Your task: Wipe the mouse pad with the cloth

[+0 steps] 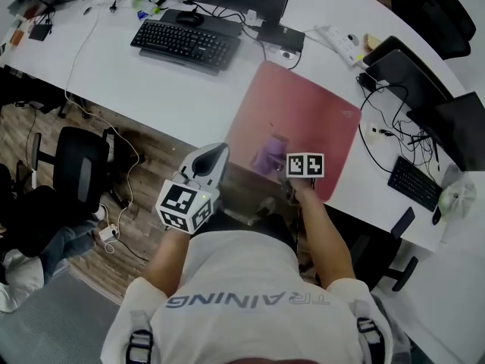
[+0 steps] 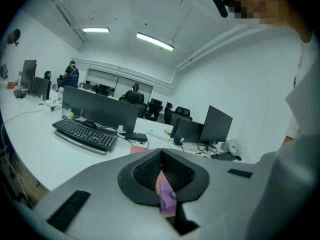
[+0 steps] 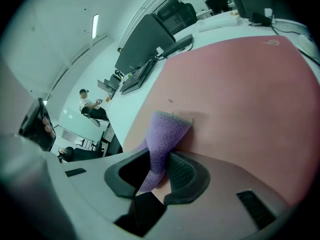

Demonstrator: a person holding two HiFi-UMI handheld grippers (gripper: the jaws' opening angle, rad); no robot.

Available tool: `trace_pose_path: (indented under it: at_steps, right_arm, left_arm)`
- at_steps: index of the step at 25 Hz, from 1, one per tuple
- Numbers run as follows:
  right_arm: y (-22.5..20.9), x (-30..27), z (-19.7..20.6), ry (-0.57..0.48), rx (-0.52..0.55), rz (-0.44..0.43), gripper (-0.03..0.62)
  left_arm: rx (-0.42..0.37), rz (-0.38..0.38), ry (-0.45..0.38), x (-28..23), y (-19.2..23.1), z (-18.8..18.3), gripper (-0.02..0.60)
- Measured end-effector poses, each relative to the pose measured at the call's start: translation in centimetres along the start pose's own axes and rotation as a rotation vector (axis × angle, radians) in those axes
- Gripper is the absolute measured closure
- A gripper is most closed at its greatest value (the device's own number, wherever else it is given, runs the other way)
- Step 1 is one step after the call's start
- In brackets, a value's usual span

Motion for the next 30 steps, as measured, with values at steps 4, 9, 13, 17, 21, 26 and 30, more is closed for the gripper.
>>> trace_pose_path:
  at_steps: [4,9,13,17,21,26,30]
  right_arm:
    - [-3.0,3.6,1.8,-0.021,-0.032,0.024,0.484]
    - [-6.7,8.2,4.2,-0.036,-0.057,0.073,0.484]
    - [-9.6,11.8,6.2,-0.063,-0.099,0.099,0.484]
    - [-12.0,14.5,8.0,-0.093,-0.143,0.116,0.482]
    - [-13.7,16.7,9.7,-0.124,-0.193,0.132,0.482]
    - [-14.9,19.1,11.6,-0.163,-0.238,0.181,0.482]
    - [-15.3,20.7,12.9,-0.181,-0.252,0.255,0.482]
  left_arm:
    - [-0.015,0.045,0.001,-2.1,-3.1,0.1,0.551]
    - [-0.028,0.099,0.007,-4.6,-7.2,0.8,0.551]
    - [-0.037,0.139,0.009,-6.4,-10.1,1.4,0.551]
    - [-0.041,0.170,0.008,-7.8,-12.4,1.8,0.551]
    - [-0.049,0.198,0.014,-9.0,-14.0,2.1,0.551]
    - [-0.063,0.229,0.012,-9.7,-14.9,1.3,0.551]
    - [-0.082,0.254,0.017,-9.6,-14.9,0.7,0.551]
Point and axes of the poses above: the fingertips, and each gripper's own axes: x backward along the fingers, y to its left, z out of its underside, the point moved 10 cm from there along x, backward along the fingers, and after that the axes turned 5 degrees about x, right-handed, at the moved point
